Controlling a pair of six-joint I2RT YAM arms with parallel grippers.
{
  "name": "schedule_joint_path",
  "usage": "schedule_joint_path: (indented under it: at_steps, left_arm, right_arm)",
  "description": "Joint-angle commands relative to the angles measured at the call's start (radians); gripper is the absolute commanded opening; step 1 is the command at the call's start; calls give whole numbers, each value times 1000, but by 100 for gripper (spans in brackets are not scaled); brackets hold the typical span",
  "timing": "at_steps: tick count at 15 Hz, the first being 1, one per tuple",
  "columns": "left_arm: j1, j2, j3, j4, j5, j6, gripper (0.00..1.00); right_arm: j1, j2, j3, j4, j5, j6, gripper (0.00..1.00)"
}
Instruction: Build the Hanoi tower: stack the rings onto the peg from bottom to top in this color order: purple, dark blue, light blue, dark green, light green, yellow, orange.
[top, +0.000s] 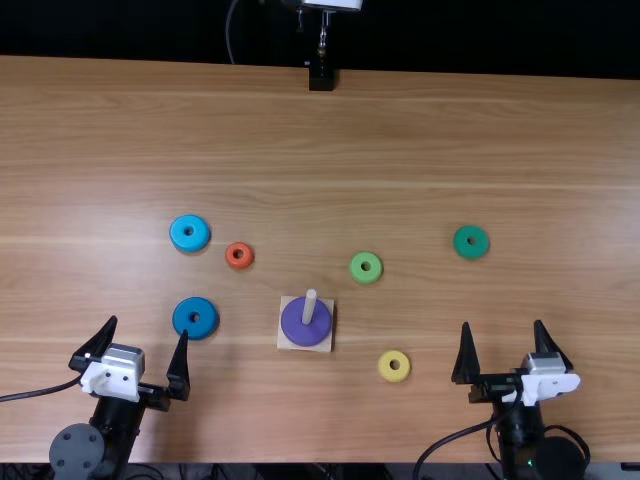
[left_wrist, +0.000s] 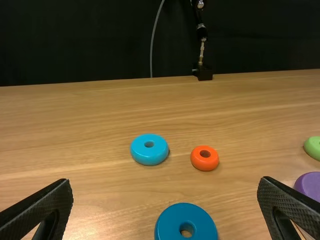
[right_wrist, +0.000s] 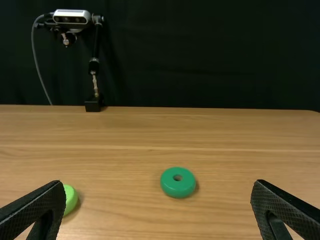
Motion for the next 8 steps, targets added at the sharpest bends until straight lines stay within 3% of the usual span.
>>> schedule_joint_path:
  at_steps: [1, 8]
  left_arm:
    - [0, -12, -50, -15, 20, 6, 100]
    - [0, -12, -50, -15, 20, 6, 100]
  right_arm:
    - [-10, -12, -13, 9, 1, 3, 100]
    - [-8, -12, -13, -58, -1, -5, 100]
